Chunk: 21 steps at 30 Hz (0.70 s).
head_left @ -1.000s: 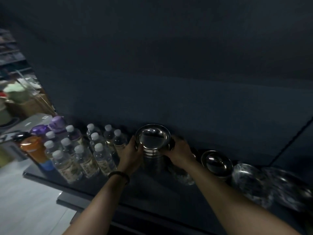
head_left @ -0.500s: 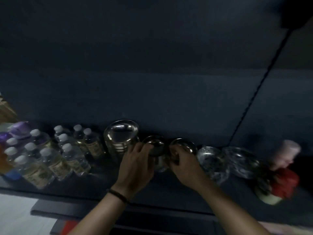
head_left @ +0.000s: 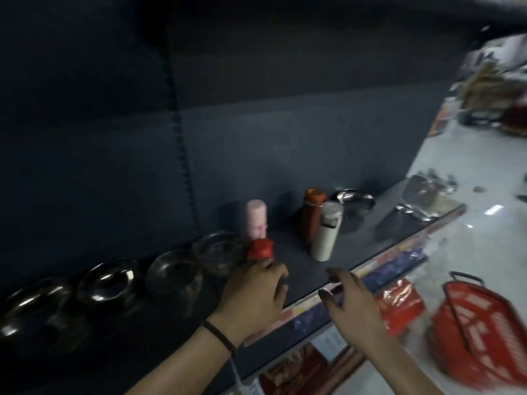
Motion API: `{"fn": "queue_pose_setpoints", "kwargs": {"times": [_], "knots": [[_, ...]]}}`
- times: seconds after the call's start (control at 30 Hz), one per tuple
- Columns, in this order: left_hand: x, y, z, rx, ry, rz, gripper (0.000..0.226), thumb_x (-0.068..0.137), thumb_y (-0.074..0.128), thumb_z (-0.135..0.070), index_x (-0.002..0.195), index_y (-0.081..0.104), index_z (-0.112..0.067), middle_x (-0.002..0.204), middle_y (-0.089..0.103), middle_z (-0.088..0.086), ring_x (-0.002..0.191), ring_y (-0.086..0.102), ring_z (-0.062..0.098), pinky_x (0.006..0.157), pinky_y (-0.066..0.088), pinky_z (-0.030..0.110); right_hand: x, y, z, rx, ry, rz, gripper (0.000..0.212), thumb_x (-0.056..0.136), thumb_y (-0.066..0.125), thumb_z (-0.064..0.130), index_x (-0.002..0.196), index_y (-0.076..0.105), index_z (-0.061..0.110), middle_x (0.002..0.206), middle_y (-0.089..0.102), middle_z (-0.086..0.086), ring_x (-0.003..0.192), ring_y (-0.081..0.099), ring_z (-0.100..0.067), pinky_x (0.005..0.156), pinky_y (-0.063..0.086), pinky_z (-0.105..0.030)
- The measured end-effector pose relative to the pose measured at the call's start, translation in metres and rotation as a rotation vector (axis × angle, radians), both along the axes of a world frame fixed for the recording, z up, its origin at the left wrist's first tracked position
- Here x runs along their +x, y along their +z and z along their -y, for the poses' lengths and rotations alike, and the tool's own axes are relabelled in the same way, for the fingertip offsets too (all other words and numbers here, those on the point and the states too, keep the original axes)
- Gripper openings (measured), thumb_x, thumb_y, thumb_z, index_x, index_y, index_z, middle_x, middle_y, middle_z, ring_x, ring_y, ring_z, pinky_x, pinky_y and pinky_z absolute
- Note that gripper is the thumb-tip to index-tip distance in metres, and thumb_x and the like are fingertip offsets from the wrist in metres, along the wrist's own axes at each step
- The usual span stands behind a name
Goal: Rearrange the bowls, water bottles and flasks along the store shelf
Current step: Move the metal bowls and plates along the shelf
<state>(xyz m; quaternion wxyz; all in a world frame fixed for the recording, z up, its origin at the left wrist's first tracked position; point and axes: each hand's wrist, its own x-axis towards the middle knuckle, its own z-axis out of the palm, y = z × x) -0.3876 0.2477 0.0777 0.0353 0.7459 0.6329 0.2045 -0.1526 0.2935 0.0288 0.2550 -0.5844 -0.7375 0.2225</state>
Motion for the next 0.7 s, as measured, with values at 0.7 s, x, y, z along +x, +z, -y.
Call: {"fn": "queue_pose_setpoints", "kwargs": {"times": [0.7], "knots": [[0.189, -0.042, -0.208, -0.160, 0.258, 0.012, 0.022, 0.101, 0.066, -0.040, 0.123, 0.064, -0.035, 0.126, 0.065, -0.016, 0.120, 0.062, 0.004, 0.096, 0.057, 0.025, 0.102, -0.075, -0.364, -0.304, 0.264, 0.324, 0.066, 0.098, 0.058, 0.037, 0.158, 0.032, 0.042, 0.139, 0.041, -0.015, 0.124, 0.059, -0.044, 0.103, 0.054, -0.049]]}}
